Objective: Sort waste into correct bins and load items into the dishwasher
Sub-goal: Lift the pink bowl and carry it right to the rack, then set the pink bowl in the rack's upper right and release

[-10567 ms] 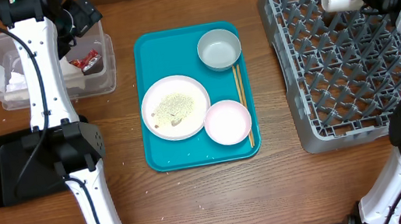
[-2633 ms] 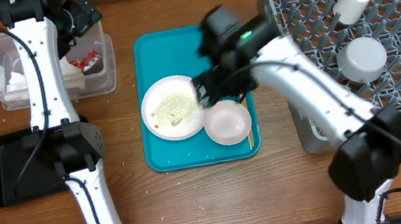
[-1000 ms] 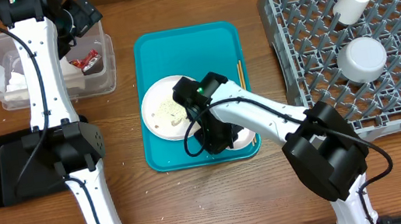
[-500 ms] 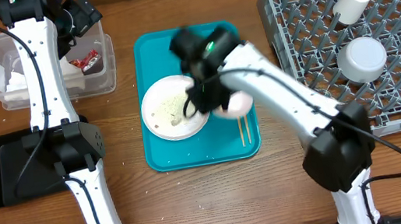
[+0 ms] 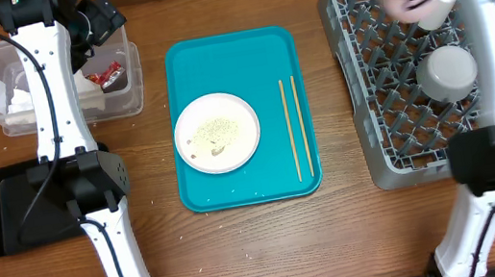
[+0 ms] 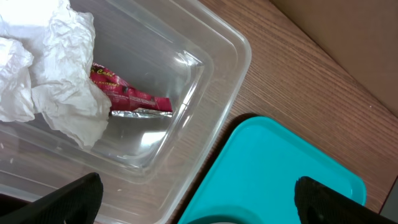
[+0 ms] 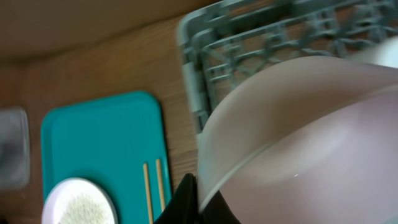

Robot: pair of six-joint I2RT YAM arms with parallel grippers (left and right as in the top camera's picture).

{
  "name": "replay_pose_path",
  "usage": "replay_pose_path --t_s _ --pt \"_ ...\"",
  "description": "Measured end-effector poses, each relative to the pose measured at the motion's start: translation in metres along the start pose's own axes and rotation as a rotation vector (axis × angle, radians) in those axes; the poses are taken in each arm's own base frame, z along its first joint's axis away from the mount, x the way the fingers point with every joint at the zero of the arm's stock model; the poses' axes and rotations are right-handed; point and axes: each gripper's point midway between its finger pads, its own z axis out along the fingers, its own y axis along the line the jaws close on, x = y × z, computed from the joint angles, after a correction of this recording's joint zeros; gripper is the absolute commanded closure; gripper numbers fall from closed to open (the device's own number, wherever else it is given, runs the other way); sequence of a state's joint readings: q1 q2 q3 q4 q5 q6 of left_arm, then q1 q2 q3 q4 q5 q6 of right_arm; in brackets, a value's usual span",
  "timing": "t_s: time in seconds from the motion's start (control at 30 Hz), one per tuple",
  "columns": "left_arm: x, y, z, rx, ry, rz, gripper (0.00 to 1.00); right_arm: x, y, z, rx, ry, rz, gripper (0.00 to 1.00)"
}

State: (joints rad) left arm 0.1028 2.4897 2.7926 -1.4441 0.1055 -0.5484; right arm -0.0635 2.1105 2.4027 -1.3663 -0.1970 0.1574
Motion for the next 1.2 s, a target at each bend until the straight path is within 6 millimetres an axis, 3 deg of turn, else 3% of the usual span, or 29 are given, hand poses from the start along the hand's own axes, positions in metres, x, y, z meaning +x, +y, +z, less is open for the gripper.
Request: replay_pose_path --t_s 0.13,0.27,0.4,0.53,0.67,1.1,1.2 --pt "0.0 0.0 0.0 0.0 0.0 0.0 0.0 -0.026 -0.075 -0.025 -0.072 -0.068 0.168 0.96" --pt "0.0 0.0 0.0 0.0 0.0 0.0 0.0 -0.04 -0.144 -0.047 -0.14 -0.149 0.298 0.96" --pt "0.0 0.0 0.0 0.0 0.0 0.0 0.0 -0.05 -0.188 -0.051 -0.259 -0.242 0.342 0.96" --pt "0.0 0.0 0.0 0.0 0.0 0.0 0.0 -0.066 -0.2 -0.04 -0.443 -0.359 0.283 0.96" --pt "0.0 0.0 0.0 0.0 0.0 0.0 0.0 -0.071 -0.197 -0.025 -0.599 -0.402 0.258 0.96" --pt "0.0 0.0 0.0 0.0 0.0 0.0 0.0 -0.043 -0.213 0.045 -0.757 -0.271 0.422 0.96" --pt "0.0 0.0 0.0 0.0 0.0 0.0 0.0 -0.04 -0.218 0.043 -0.772 -0.268 0.43 0.96"
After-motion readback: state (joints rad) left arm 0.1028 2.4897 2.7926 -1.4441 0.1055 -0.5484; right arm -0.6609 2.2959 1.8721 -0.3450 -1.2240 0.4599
